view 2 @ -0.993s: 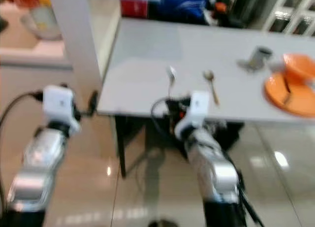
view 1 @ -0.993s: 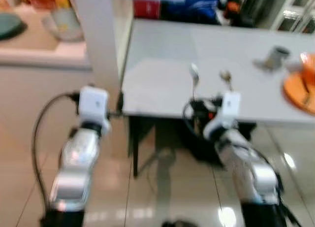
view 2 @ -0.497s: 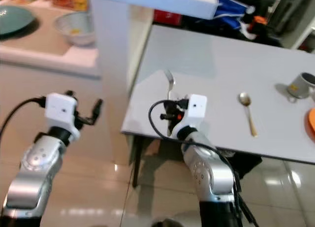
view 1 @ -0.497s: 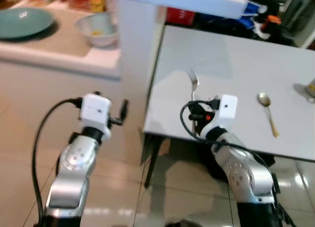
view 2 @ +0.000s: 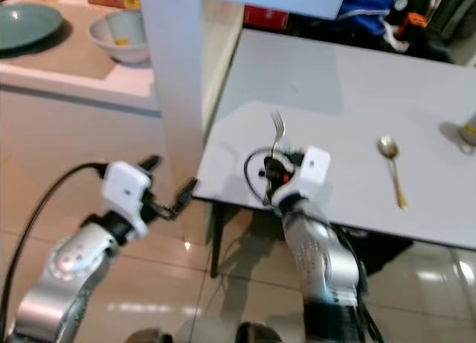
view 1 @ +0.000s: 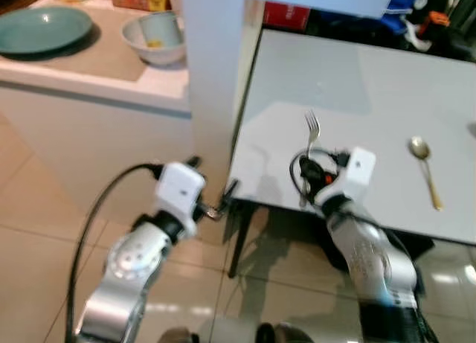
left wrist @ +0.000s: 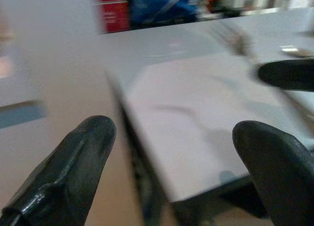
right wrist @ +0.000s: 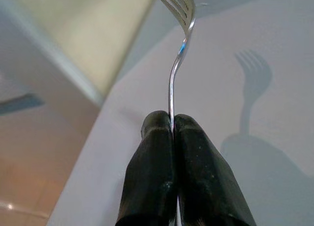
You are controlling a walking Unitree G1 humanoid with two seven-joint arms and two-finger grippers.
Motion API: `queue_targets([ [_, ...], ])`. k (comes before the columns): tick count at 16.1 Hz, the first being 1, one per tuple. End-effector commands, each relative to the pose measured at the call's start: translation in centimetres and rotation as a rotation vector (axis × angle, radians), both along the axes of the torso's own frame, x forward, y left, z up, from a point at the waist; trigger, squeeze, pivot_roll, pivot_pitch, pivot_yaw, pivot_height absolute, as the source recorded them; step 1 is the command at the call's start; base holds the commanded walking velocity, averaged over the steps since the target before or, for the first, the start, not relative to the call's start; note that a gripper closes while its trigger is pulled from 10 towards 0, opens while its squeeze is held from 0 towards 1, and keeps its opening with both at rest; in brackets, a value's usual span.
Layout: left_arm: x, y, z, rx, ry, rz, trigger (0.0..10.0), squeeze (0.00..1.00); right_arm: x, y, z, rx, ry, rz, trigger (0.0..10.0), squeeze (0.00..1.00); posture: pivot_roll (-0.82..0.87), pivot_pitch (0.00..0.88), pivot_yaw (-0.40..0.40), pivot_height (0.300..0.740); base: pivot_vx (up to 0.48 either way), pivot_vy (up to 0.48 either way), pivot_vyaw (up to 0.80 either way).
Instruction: Setting the table
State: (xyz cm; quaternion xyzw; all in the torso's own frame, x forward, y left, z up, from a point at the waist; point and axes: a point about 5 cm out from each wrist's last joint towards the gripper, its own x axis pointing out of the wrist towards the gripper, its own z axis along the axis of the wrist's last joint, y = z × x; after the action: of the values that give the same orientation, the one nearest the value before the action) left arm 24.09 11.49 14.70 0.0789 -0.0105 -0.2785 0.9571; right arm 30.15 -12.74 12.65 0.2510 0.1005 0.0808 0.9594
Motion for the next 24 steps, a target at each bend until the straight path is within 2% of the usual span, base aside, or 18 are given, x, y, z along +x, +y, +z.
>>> queue_targets([
  [1,-0.3,-0.3,0.2,-0.003,0.005,-0.029,10.0,0.0,0.3,-0.1,0.2,0.018,-0.005,-0.01,10.0,0.0,0.06,0.136,-0.068,0.74,0.0,0.0,0.0],
  [4,-0.7,-0.4,0.2,-0.027,0.021,-0.041,10.0,0.0,1.8,1.0,-0.6,0.064,0.035,0.045,10.0,0.0,0.07,0.153,-0.075,0.74,0.0,0.0,0.0],
  [6,-1.6,-1.0,0.2,-0.025,0.046,-0.104,10.0,0.0,3.0,1.5,-1.7,0.122,0.108,0.04,10.0,0.0,0.1,0.142,-0.084,0.74,0.0,0.0,0.0],
  [8,-1.9,-1.1,0.3,-0.023,0.053,-0.12,10.0,0.0,3.7,1.8,-2.0,0.193,0.137,0.02,10.0,0.0,0.12,0.145,-0.088,0.74,0.0,0.0,0.0],
  [10,-2.0,-0.7,0.6,-0.008,0.06,-0.121,10.0,0.0,5.2,2.4,-1.5,0.239,0.133,0.022,10.0,0.0,0.14,0.152,-0.08,0.74,0.0,0.0,0.0],
  [13,-2.3,-0.6,0.6,0.009,0.068,-0.139,10.0,0.0,6.3,2.3,-0.9,0.233,0.124,0.001,10.0,0.0,0.14,0.161,-0.074,0.74,0.0,0.0,0.0],
  [14,-2.3,-0.6,0.7,0.013,0.072,-0.143,10.0,0.0,6.9,2.1,-0.7,0.196,0.132,-0.005,10.0,0.0,0.15,0.164,-0.072,0.74,0.0,0.0,0.0],
  [17,-2.4,-0.6,0.7,0.016,0.074,-0.143,10.0,0.0,7.4,1.8,-0.6,0.13,0.15,-0.011,10.0,0.0,0.15,0.167,-0.073,0.74,0.0,0.0,0.0],
  [19,-2.5,-0.5,0.8,0.021,0.081,-0.142,10.0,0.0,8.0,1.2,-0.3,0.033,0.163,-0.027,10.0,0.0,0.15,0.167,-0.074,0.74,0.0,0.0,0.0],
  [24,-2.5,-0.4,0.7,0.023,0.083,-0.142,10.0,0.0,8.2,1.0,-0.3,0.022,0.176,-0.027,10.0,0.0,0.15,0.166,-0.074,0.74,0.0,0.0,0.0],
])
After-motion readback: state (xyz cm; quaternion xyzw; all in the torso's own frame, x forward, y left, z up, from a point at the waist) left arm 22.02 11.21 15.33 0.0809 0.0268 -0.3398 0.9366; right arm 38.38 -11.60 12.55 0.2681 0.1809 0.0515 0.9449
